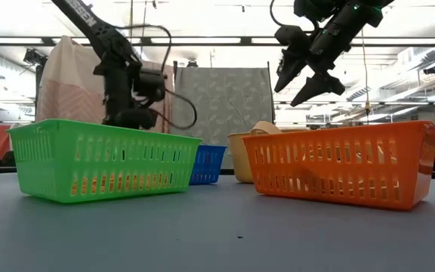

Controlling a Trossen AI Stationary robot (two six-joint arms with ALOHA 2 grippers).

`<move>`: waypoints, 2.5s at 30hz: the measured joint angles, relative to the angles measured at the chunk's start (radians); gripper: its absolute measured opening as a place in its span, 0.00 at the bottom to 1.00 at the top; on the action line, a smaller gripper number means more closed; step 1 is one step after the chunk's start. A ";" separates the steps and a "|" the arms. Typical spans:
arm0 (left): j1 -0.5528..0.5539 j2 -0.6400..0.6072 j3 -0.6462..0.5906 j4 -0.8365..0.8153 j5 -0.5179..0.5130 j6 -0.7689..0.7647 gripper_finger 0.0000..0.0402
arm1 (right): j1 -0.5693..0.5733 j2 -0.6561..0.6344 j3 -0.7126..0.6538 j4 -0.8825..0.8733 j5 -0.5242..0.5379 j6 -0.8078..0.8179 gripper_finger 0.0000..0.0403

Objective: Sort rubber bands into baskets
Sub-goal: Put the green rubber band into the yellow bin

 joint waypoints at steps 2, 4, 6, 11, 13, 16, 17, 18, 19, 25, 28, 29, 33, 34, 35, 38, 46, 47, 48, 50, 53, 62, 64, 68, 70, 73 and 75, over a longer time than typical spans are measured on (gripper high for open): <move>-0.001 0.037 -0.001 -0.020 0.031 0.001 0.44 | 0.000 0.000 0.000 0.001 0.008 0.000 0.66; -0.001 0.070 -0.001 -0.018 0.038 0.003 0.44 | 0.000 0.000 0.000 0.001 0.014 0.001 0.66; -0.001 0.096 -0.001 0.001 0.036 0.003 0.44 | 0.000 0.000 0.000 0.004 0.014 0.001 0.66; 0.000 0.129 0.003 0.019 -0.005 0.004 0.44 | 0.000 0.000 0.000 0.007 0.014 0.028 0.66; -0.001 0.130 0.003 0.022 -0.019 0.015 0.44 | 0.000 0.000 0.000 0.007 0.014 0.044 0.66; -0.002 0.130 0.002 0.024 -0.020 0.063 0.42 | 0.000 0.000 0.000 0.007 0.014 0.045 0.66; -0.004 0.130 0.003 0.020 -0.020 0.083 0.40 | 0.000 0.000 0.000 0.007 0.014 0.044 0.66; -0.005 0.130 0.005 0.012 -0.021 0.101 0.37 | 0.000 0.000 0.000 0.007 0.014 0.044 0.66; -0.006 0.130 0.008 0.001 -0.023 0.111 0.33 | 0.000 0.000 0.000 0.007 0.014 0.044 0.66; -0.009 0.126 0.046 -0.077 -0.001 0.160 0.03 | 0.000 0.001 0.000 0.007 0.022 0.043 0.66; -0.010 0.077 0.117 -0.111 0.048 0.158 0.01 | 0.000 0.001 0.000 0.007 0.022 0.042 0.66; -0.010 0.051 0.145 -0.115 0.064 0.157 0.01 | 0.000 0.000 0.000 0.007 0.022 0.042 0.66; -0.021 -0.032 0.266 -0.123 0.098 0.156 0.01 | 0.000 0.001 0.000 0.008 0.012 0.042 0.65; -0.029 -0.049 0.303 -0.115 0.103 0.154 0.01 | -0.002 0.001 0.000 0.012 -0.002 0.043 0.65; -0.034 -0.058 0.339 -0.112 0.104 0.152 0.01 | -0.005 -0.001 0.000 0.025 -0.016 0.044 0.65; -0.068 -0.047 0.431 -0.111 0.100 0.150 0.00 | -0.001 -0.013 0.000 0.104 -0.031 0.026 0.64; -0.213 0.112 0.528 0.035 0.142 0.099 0.00 | -0.015 -0.090 0.000 0.304 -0.001 -0.010 0.63; -0.231 0.135 0.528 0.065 0.161 0.087 0.00 | -0.020 -0.105 0.000 0.317 0.010 -0.017 0.63; -0.248 0.160 0.528 0.099 0.185 0.077 0.00 | -0.025 -0.119 0.000 0.333 0.027 -0.027 0.63; -0.281 0.210 0.529 0.165 0.231 0.052 0.00 | -0.033 -0.146 0.000 0.371 0.073 -0.044 0.63; -0.325 0.284 0.529 0.251 0.297 0.015 0.00 | -0.040 -0.184 0.000 0.432 0.148 -0.067 0.62; -0.417 0.415 0.529 0.461 0.321 -0.036 0.09 | -0.040 -0.243 0.001 0.501 0.227 -0.135 0.62; -0.426 0.417 0.529 0.467 0.321 -0.036 0.15 | -0.040 -0.244 0.001 0.501 0.231 -0.135 0.62; -0.431 0.418 0.529 0.480 0.316 -0.033 0.31 | -0.040 -0.239 0.001 0.500 0.231 -0.136 0.62; -0.428 0.417 0.529 0.474 0.315 -0.033 0.39 | -0.040 -0.237 0.001 0.499 0.230 -0.136 0.62; -0.405 0.409 0.536 0.395 0.315 -0.027 0.50 | -0.040 -0.236 0.001 0.500 0.230 -0.136 0.62; -0.373 0.404 0.567 0.279 0.309 0.006 0.56 | -0.040 -0.236 0.001 0.499 0.230 -0.136 0.62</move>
